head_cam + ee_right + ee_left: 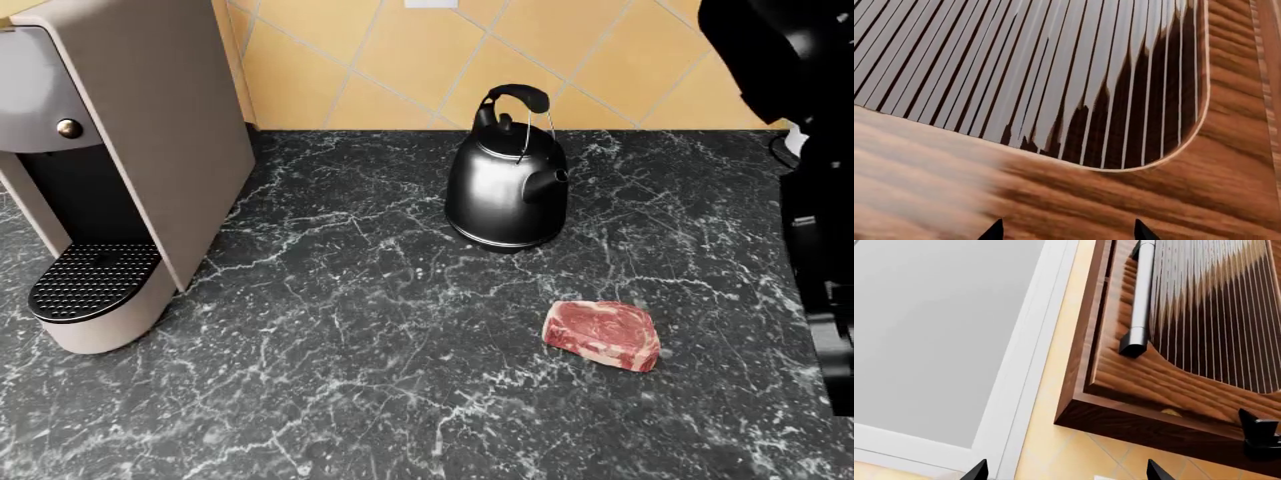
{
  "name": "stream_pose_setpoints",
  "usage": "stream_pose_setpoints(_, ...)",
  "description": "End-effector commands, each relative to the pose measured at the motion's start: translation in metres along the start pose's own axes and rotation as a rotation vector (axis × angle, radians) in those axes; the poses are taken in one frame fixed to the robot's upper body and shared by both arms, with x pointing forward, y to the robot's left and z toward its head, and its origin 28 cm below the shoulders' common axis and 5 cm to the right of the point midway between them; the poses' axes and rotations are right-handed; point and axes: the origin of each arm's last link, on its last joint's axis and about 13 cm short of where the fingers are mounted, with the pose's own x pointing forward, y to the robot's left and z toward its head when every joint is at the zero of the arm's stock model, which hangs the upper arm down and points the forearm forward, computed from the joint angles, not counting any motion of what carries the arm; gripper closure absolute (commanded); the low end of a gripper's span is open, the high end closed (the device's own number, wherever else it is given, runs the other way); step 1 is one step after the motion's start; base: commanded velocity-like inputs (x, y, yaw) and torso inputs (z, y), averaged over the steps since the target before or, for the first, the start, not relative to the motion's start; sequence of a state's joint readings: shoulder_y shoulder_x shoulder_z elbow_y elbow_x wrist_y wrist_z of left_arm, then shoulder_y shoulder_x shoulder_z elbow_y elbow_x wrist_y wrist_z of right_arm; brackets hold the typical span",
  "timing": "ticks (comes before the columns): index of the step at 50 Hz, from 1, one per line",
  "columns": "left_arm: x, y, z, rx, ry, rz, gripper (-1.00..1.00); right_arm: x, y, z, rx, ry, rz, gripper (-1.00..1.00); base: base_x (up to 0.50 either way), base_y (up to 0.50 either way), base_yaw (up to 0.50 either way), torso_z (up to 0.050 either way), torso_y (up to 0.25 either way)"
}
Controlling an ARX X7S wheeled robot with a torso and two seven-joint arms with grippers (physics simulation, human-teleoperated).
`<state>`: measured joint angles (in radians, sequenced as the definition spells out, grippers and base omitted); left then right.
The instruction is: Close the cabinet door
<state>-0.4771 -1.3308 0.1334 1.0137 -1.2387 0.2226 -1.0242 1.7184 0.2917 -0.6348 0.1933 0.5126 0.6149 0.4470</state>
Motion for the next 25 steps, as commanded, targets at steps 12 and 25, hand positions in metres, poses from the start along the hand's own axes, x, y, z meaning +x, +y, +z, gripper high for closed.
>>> stream_pose_setpoints(12,0.0,0.001,-0.001,-0.006,0.008,0.005,-1.0,-0.007,0.01,-0.115,0.073,0.531,0.054,-1.0,0.0,0.0,0.0,0.0,0.0)
stream_pose_setpoints(25,0.0,0.002,-0.001,-0.01,0.006,0.008,-1.0,-0.009,0.012,-0.129,0.058,0.573,0.051,-1.0,0.0,0.0,0.0,0.0,0.0)
